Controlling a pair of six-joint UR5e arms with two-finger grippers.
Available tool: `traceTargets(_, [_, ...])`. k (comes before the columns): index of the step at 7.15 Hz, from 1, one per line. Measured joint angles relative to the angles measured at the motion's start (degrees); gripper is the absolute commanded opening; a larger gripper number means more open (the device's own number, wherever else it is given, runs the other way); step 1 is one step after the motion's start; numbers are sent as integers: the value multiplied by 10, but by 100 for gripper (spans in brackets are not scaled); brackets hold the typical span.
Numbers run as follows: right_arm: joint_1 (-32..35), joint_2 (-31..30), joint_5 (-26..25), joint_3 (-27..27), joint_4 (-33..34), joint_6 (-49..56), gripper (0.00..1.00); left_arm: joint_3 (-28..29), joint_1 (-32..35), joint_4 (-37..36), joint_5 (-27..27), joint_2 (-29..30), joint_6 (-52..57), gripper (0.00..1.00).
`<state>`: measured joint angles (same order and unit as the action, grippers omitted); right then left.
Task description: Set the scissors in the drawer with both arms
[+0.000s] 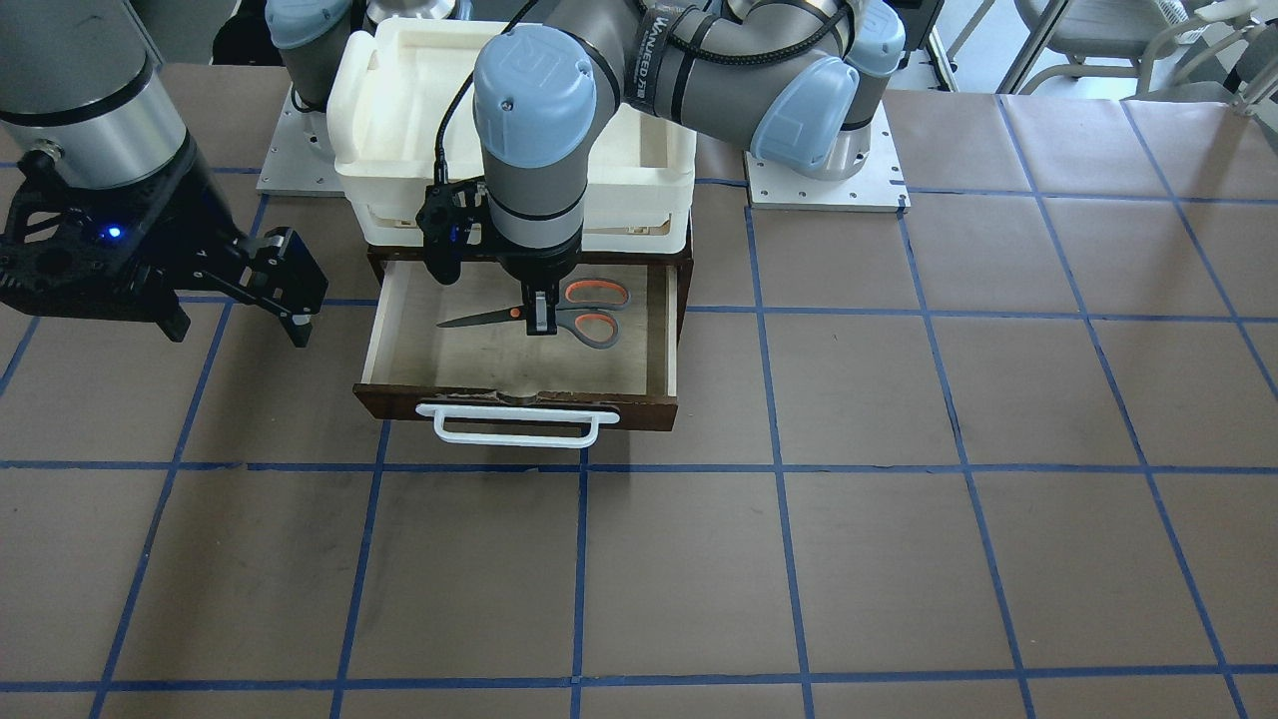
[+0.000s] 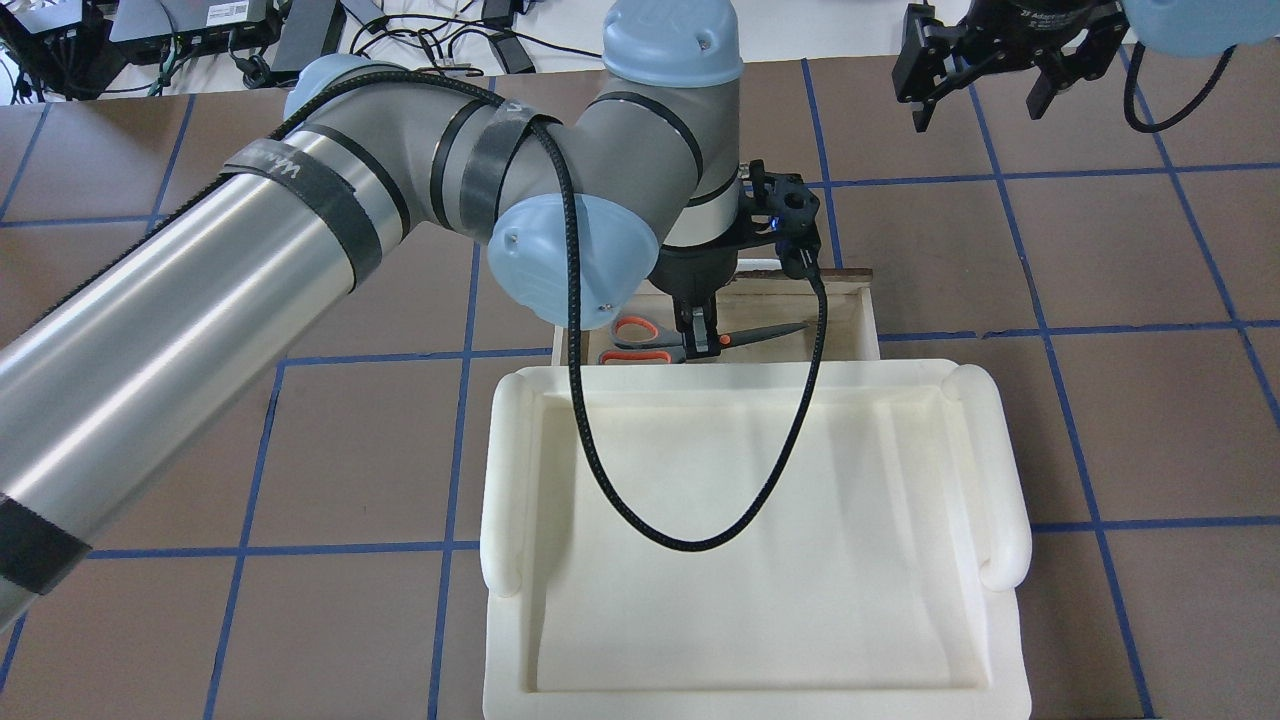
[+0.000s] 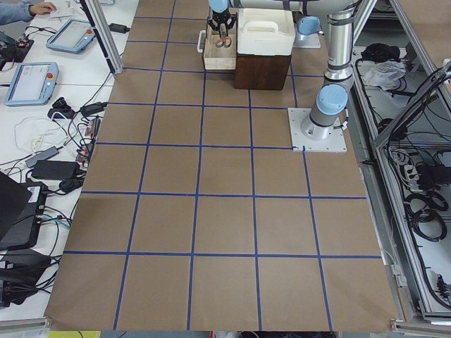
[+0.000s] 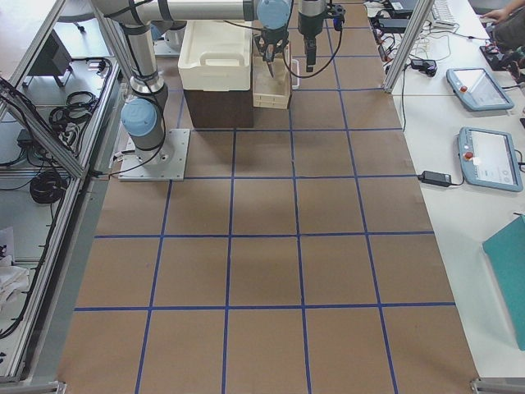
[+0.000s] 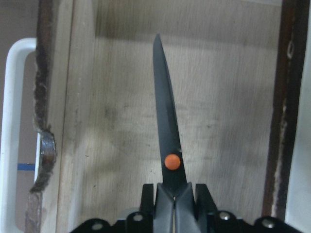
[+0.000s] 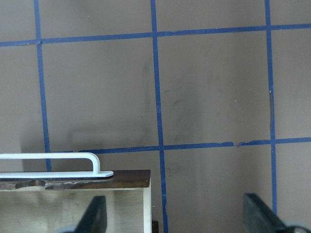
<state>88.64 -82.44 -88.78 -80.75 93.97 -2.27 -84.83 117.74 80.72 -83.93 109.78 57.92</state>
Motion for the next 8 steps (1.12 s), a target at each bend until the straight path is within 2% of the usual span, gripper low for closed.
traceTargets(1, [2,-4,9,-2,-2,-12,100,-2,1,-5,0,3,-1,0])
traceTargets(2, [6,-6,11,-4,-2,-17,100,-4,1,-9,0,7,-2,6])
traceTargets(3, [9,-8,11,-6,-2,-17,100,-5,3,-11,-1,11,-5,40])
traceTargets(4, [10,-9,11,-7,-2,-16,100,-5,7,-11,-2,13,-9,50])
traceTargets(5, [11,-9,10,-8,-2,-16,100,-5,11,-12,-2,13,-12,65])
traceTargets(7, [11,-8,0,-8,-2,-15,100,-4,12,-12,-3,3,-12,73])
traceTargets(8, [11,-8,-8,-8,-1,-15,100,-3,11,-13,-4,-4,-12,89])
